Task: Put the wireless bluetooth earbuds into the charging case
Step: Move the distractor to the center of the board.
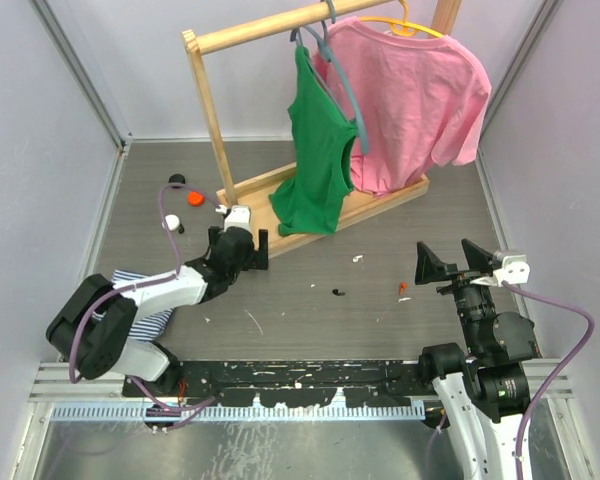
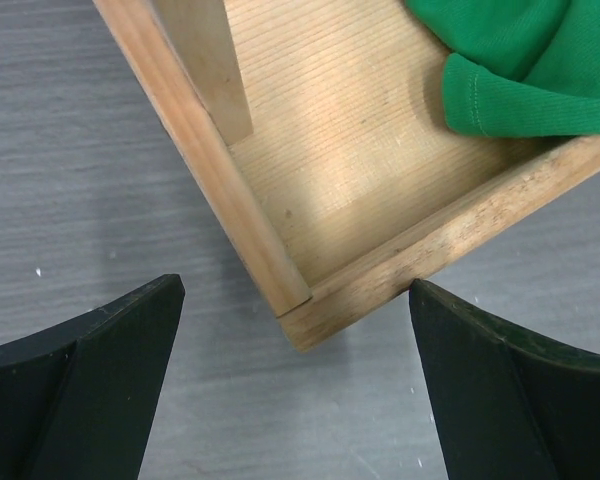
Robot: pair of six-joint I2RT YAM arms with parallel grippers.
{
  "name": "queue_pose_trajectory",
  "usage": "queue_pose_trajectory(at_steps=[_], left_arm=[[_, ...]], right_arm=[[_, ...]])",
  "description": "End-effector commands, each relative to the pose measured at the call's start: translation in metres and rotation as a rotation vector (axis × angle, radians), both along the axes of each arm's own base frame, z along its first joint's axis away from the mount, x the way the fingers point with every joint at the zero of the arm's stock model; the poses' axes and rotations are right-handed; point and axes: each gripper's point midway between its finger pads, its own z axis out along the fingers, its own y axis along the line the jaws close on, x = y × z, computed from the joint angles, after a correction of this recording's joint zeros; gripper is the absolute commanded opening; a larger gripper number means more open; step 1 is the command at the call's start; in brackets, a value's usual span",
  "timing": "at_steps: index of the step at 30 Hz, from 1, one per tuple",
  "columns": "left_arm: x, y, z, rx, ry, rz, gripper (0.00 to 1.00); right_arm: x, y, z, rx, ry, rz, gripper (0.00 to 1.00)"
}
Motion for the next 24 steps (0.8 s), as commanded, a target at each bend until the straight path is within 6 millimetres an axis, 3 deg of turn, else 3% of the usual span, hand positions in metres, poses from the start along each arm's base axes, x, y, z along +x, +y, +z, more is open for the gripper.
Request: queue_pose_trajectory(at_steps=[1, 15, 24], left_arm=[[0.042, 0.007, 0.018, -0.011, -0.092, 0.05, 0.98], [0.127, 0.019, 0.006, -0.046, -0.061, 0.108, 0.98], [0.167, 0.038, 0.01, -0.081, -0.048, 0.16, 0.98]], right_arm=[[-0.005, -0.001, 0.016, 0.015, -0.063, -0.002, 1.0], [-0.004, -0.002, 0.015, 0.016, -0.057, -0.006, 1.0], [-0.003, -0.002, 0.015, 0.016, -0.054, -0.01, 1.0]])
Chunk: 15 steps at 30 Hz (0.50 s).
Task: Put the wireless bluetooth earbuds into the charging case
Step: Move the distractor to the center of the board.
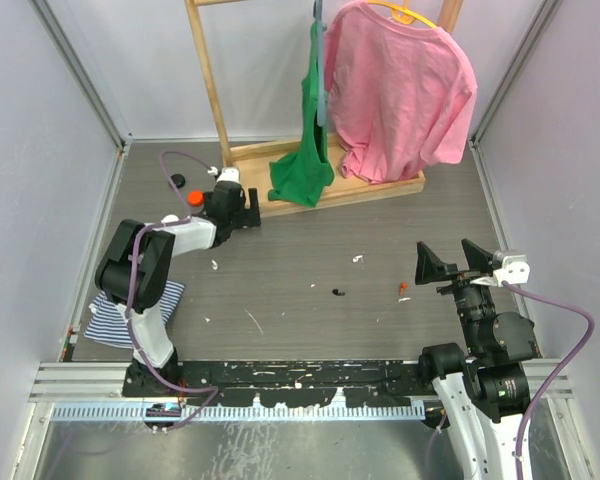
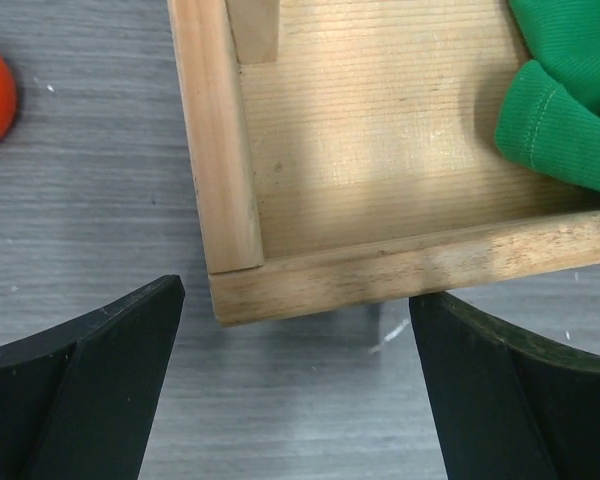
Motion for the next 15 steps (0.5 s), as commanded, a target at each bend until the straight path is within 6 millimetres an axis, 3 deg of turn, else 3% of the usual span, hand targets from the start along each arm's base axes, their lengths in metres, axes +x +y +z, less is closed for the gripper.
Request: queue_pose_trajectory(at_steps=[1, 9, 15], left_arm=[[0.042, 0.008, 0.035, -0.041, -0.105, 0.048, 0.98], [0.064, 0.021, 0.036, -0.043, -0.086, 0.076, 0.98], [0.058, 0.026, 0.044, -0.075, -0.082, 0.077, 0.98]], right_arm=[[-0.004, -0.002, 0.015, 0.016, -0.055, -0.009, 1.0], [-0.004, -0.003, 0.015, 0.015, -0.057, -0.01, 1.0], [-0.006, -0.003, 0.016, 0.017, -0.062, -0.011, 1.0]])
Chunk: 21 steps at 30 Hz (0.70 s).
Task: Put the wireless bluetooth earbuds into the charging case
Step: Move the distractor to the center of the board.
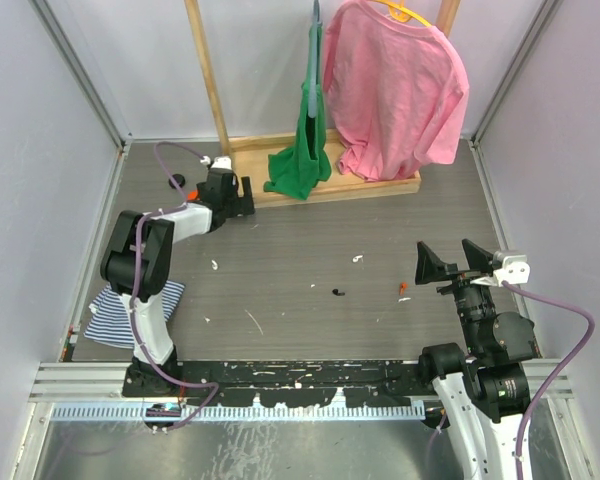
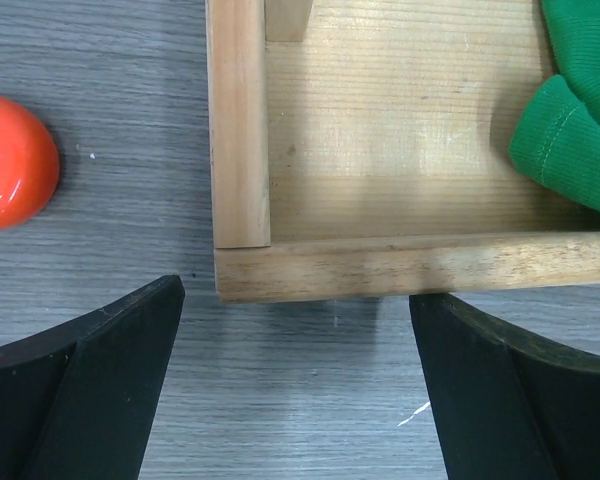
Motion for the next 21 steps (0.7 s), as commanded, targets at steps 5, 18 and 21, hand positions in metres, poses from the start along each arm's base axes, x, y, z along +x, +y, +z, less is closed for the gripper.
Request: queue_pose_trajectory(at_steps=[5, 18, 21], left_arm=[[0.003, 0.001, 0.055, -0.084, -0.111, 0.003, 0.98], [-0.057, 0.061, 0.087, -0.03, -0.097, 0.132, 0.98], [-0.05, 0.081, 0.089, -0.034, -0.099, 0.169, 0.98]], right_arm=[[-0.009, -0.003, 0.018, 0.019, -0.074, -0.01, 1.0], [-0.015, -0.004, 0.021, 0.024, -0.101, -0.009, 1.0], [-0.016, -0.004, 0.021, 0.024, -0.099, -0.007, 1.0]])
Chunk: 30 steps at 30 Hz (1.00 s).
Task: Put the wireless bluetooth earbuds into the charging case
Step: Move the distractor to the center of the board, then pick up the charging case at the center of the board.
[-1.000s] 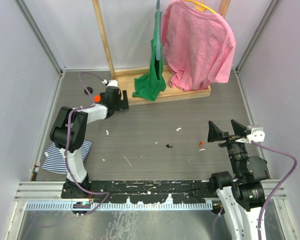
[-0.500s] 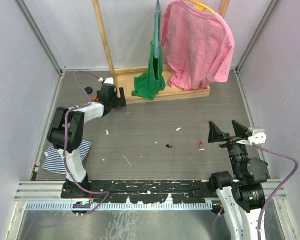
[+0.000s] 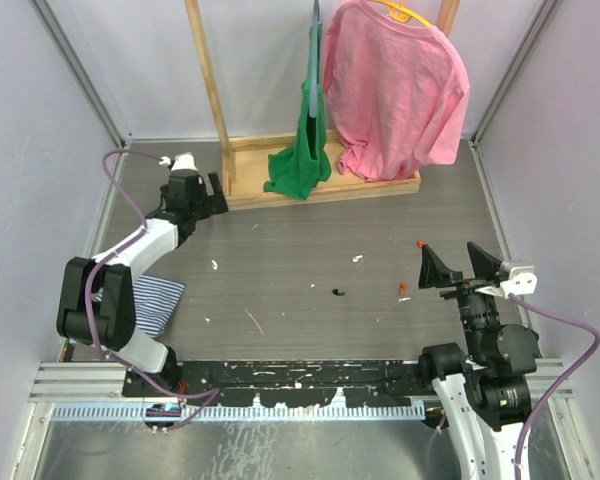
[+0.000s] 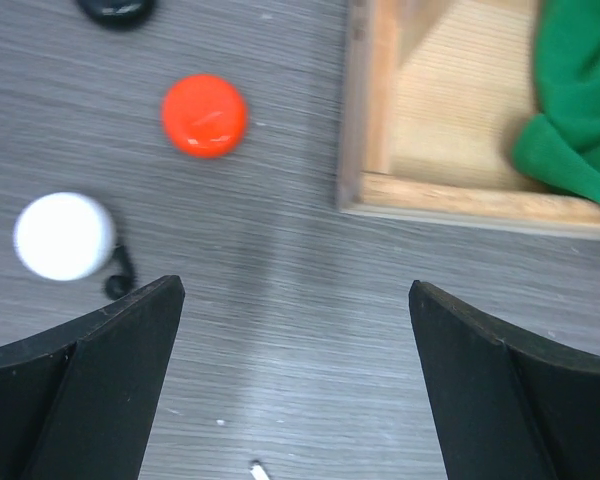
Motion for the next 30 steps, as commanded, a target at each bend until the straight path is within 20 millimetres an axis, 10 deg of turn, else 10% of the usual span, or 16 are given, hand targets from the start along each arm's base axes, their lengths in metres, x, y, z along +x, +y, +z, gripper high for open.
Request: queue_pose_trajectory(at_steps=[1, 16, 30], left_arm=[[0.007, 0.036, 0.007, 0.005, 0.0, 0.086, 0.98], [0.075, 0.064, -0.02, -0.011, 0.099, 0.103, 0.98], [0.092, 0.062, -0.065, 0.007, 0.235, 0.087, 0.84]], right_arm=[[-0.004, 0.0, 0.011, 0.012, -0.042, 0.004, 1.0], [-0.001, -0.002, 0.009, 0.01, -0.027, -0.008, 1.0], [0.002, -0.003, 0.007, 0.008, -0.016, -0.02, 1.0]])
